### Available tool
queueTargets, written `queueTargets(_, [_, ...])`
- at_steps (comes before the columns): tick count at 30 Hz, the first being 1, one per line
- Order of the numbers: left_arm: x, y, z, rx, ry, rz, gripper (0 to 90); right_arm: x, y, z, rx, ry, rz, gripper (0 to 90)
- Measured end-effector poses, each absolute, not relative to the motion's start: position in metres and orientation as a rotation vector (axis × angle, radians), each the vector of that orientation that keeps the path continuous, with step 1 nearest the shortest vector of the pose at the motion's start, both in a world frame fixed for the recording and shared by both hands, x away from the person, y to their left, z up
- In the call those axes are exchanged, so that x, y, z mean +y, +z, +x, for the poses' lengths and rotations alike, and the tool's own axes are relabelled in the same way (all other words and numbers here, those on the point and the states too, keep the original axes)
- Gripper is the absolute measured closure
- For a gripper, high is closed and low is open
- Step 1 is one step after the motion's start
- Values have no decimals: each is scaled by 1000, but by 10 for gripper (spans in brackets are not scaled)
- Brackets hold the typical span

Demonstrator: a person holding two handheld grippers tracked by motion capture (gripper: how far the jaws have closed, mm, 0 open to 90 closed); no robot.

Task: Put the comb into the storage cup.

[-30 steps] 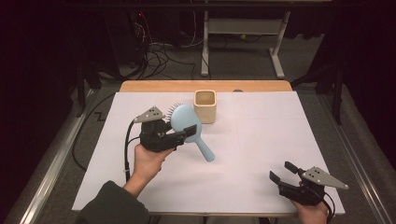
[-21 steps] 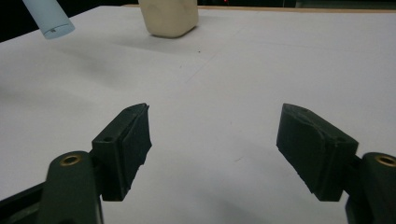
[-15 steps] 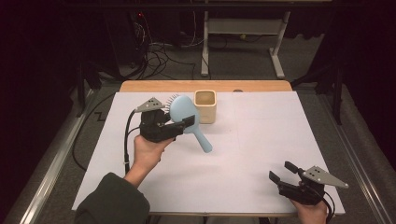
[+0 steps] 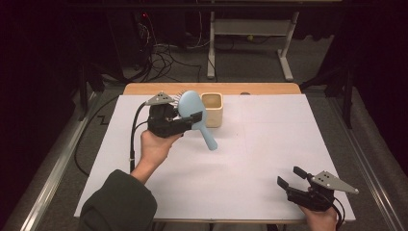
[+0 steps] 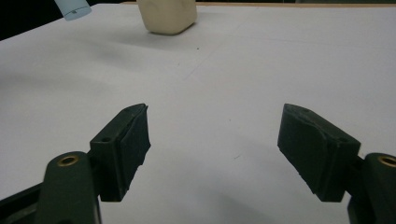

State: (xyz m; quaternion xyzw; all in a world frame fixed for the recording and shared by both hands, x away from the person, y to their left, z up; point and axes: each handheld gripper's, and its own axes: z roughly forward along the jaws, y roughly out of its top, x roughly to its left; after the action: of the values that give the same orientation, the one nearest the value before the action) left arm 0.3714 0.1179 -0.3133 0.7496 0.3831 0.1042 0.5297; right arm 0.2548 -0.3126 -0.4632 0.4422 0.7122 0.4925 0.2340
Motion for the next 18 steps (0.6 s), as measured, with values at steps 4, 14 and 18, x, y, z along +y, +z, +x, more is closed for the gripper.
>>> queueTargets(4, [116, -310, 377, 919, 249, 1787, 494, -312, -463, 255, 1957, 1354, 1213, 257])
queueTargets(14, [113, -303, 395, 942, 233, 1781, 494, -312, -464, 255, 1965, 1353, 1216, 257])
queueTargets(18, [109, -299, 401, 950, 242, 1788, 495, -312, -464, 255, 1969, 1358, 1214, 255])
